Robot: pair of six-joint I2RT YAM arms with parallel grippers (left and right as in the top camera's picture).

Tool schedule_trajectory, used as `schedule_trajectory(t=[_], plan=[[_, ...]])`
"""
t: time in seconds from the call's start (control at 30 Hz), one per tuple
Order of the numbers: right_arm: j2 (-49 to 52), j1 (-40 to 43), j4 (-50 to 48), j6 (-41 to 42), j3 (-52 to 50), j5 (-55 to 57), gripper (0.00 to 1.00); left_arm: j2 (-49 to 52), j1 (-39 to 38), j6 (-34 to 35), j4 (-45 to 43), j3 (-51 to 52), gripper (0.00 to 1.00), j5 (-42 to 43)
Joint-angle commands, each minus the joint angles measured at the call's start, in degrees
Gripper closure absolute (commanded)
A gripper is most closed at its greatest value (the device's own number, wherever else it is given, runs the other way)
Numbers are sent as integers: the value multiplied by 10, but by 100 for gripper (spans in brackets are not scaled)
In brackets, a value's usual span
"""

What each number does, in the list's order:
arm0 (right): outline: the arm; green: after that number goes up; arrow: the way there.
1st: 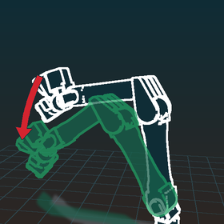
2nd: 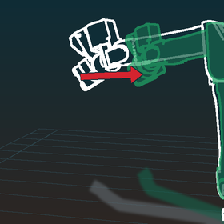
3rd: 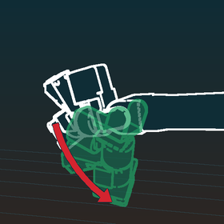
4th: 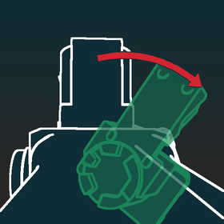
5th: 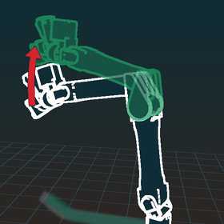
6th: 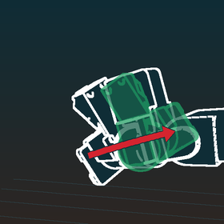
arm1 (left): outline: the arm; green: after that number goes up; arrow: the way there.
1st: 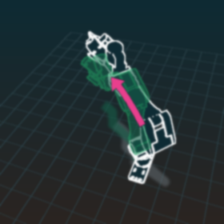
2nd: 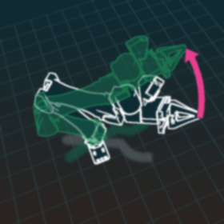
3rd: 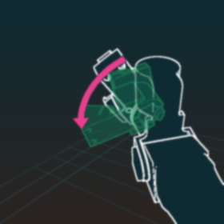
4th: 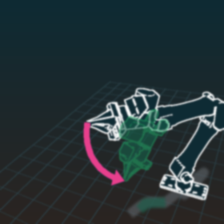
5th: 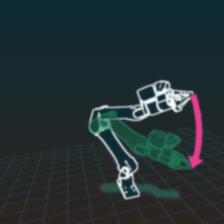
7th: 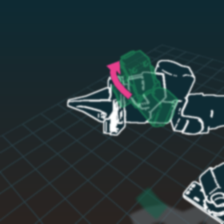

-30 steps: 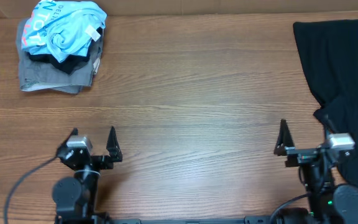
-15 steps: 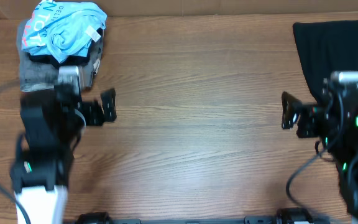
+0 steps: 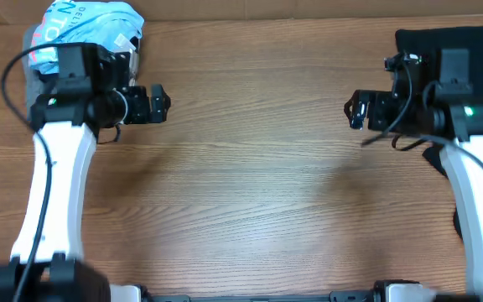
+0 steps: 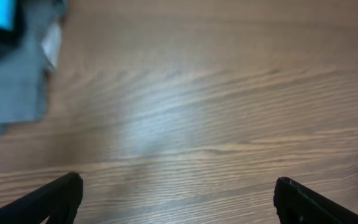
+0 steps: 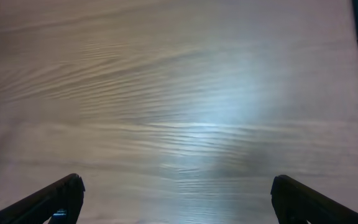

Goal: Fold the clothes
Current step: 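Reach the right gripper to the black T-shirt and grasp its edge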

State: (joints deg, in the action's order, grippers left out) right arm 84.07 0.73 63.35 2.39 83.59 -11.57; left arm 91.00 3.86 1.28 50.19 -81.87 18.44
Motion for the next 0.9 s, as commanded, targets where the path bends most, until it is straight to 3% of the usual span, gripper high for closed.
schedule_trajectory(t=[0.0,0.17,0.53,0.8,0.87], plan=[[56,67,-11,97,13,76,0,59,2,-10,1,-9,0,28],[161,171,-46,129,12,90,1,100,-9,-26,-5,-9,8,71],[293,281,-127,142,12,92,7,98,-67,-28,-53,-9,9,66],[324,286,-151,162,9,141,30,98,-97,-28,-88,-9,10,66],[328,286,-153,162,8,145,43,98,-100,-28,-89,-9,11,66]])
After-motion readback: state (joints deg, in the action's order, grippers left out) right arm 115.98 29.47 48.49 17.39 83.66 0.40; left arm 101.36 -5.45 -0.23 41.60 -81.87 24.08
